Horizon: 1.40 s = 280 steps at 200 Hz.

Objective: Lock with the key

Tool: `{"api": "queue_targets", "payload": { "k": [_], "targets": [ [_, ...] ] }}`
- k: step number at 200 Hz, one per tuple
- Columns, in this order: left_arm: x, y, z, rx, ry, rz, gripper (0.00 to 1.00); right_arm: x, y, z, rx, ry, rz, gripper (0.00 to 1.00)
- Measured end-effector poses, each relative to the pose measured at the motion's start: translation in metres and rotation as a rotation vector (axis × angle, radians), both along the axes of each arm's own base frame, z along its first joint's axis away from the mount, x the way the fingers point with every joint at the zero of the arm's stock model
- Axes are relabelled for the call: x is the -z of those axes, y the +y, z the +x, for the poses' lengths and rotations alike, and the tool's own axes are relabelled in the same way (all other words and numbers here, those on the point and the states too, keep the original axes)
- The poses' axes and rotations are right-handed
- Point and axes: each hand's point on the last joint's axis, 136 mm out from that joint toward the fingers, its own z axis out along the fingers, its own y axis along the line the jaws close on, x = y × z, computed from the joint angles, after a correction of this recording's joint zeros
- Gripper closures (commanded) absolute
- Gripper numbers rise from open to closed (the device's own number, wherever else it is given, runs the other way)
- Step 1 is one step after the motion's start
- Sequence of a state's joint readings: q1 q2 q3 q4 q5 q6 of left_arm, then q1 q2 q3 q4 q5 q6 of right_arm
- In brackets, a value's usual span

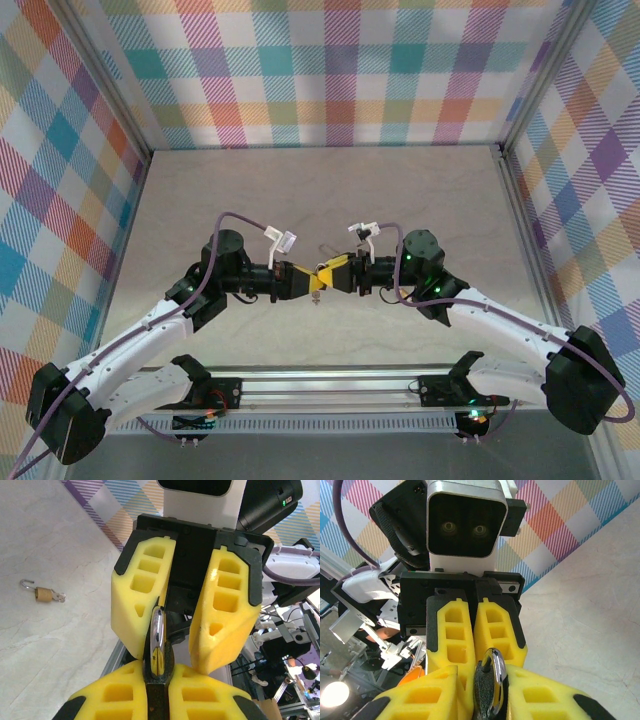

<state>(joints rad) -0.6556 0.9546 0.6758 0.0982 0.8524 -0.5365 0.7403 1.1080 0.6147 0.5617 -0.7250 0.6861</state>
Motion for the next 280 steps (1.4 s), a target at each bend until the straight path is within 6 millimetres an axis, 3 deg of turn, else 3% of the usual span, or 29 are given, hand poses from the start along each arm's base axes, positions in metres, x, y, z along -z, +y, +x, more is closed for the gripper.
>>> {"api": "queue_targets", "payload": {
  "k": [69, 118, 158, 185, 280],
  "targets": [
    [0.0, -0.003, -0.006, 0.024, -0.013, 0.0, 1.0, -0.001, 0.0, 0.001, 0.002, 0.014, 0.008, 1.0],
    [-0.001, -0.003, -0.007, 0.03, -0.029, -0.001, 1.0, -0.001, -0.001, 0.001, 0.006, 0.02, 0.014, 1.0],
    [-0.009, -0.002, -0.013, 0.04, -0.052, -0.018, 0.68, -0.008, -0.002, -0.003, 0.01, -0.001, 0.034, 1.0],
    [-0.017, -0.001, -0.019, 0.048, -0.07, -0.039, 0.55, -0.01, -0.003, -0.002, 0.02, -0.006, 0.04, 1.0],
    [-0.014, 0.004, -0.035, 0.055, -0.029, -0.069, 0.52, -0.022, -0.014, 0.015, 0.084, 0.024, 0.085, 1.0]
  ]
}}
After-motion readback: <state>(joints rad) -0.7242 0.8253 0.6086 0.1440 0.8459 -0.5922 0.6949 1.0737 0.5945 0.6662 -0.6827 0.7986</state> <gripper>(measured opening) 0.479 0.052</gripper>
